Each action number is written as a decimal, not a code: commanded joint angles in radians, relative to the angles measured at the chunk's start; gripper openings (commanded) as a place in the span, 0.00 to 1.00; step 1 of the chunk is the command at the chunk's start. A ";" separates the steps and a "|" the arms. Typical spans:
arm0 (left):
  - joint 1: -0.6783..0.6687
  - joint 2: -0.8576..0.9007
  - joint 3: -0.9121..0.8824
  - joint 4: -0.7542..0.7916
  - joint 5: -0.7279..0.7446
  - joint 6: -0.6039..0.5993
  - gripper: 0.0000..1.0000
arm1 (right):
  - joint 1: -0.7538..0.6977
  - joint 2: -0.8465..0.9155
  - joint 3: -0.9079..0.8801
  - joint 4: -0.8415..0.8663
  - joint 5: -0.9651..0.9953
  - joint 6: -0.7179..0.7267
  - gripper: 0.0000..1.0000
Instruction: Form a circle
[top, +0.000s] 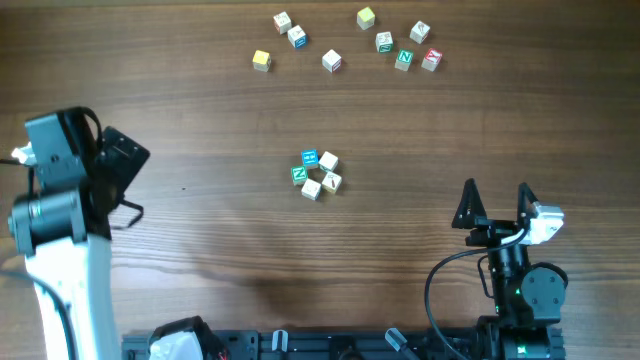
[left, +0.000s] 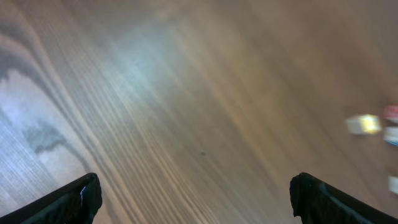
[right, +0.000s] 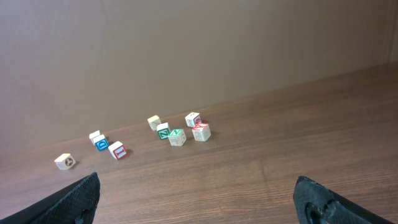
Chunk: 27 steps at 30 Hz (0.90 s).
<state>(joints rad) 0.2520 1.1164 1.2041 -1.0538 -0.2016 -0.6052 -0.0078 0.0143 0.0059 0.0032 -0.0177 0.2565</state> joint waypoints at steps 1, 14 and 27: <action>-0.068 -0.188 -0.021 -0.002 -0.036 -0.002 1.00 | -0.007 -0.010 -0.001 0.003 0.017 0.007 1.00; -0.172 -0.876 -0.640 0.406 0.126 -0.003 1.00 | -0.007 -0.010 -0.001 0.003 0.017 0.007 1.00; -0.212 -1.114 -1.140 1.003 0.235 0.105 1.00 | -0.007 -0.010 -0.001 0.003 0.017 0.007 1.00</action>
<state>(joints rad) 0.0475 0.0330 0.1062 -0.1242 -0.0116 -0.6006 -0.0086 0.0135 0.0063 0.0029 -0.0177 0.2565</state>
